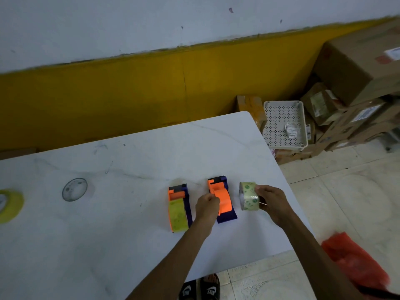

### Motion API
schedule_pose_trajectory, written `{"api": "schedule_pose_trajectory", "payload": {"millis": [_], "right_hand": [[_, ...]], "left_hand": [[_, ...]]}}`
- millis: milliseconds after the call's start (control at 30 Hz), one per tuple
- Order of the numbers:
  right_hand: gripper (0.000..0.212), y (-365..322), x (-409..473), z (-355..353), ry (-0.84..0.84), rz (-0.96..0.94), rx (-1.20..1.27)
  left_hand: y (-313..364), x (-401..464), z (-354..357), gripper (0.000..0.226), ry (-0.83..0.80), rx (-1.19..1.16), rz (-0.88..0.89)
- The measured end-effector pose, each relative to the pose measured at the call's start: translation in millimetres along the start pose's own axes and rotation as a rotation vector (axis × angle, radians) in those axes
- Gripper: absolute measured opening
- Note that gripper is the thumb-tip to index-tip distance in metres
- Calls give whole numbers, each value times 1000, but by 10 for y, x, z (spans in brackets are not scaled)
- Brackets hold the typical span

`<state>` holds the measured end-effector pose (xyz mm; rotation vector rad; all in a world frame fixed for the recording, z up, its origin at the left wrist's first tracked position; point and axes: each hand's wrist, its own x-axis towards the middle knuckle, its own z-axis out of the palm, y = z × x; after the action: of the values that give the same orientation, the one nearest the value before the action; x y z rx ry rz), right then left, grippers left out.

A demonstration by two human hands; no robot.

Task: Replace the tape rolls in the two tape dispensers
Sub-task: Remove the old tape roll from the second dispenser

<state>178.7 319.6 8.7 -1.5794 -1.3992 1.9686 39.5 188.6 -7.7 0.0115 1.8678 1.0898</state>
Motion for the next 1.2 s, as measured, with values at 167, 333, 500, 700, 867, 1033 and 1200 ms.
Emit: {"api": "schedule_pose_trajectory", "payload": {"millis": [167, 333, 500, 700, 867, 1033, 1200], "right_hand": [[19, -71, -68, 78, -62, -41, 29], [17, -153, -128, 182, -96, -85, 77], [23, -365, -188, 330, -151, -90, 138], [13, -761, -434, 1032, -314, -147, 125], [16, -820, -802, 1920, -482, -179, 99], [17, -621, -1199, 2746, -584, -147, 88], [15, -337, -1570, 3511, -638, -132, 64]], "left_hand": [[-187, -108, 17, 19, -31, 143, 45], [-289, -216, -8, 12, -60, 177, 53], [57, -368, -279, 19, 5, 113, 163], [677, -659, -971, 16, 45, -181, 297], [685, -885, -1633, 20, 186, -197, 356], [369, -1110, -2330, 20, 314, -189, 362], [27, -1223, -3120, 17, 374, -252, 316]]}}
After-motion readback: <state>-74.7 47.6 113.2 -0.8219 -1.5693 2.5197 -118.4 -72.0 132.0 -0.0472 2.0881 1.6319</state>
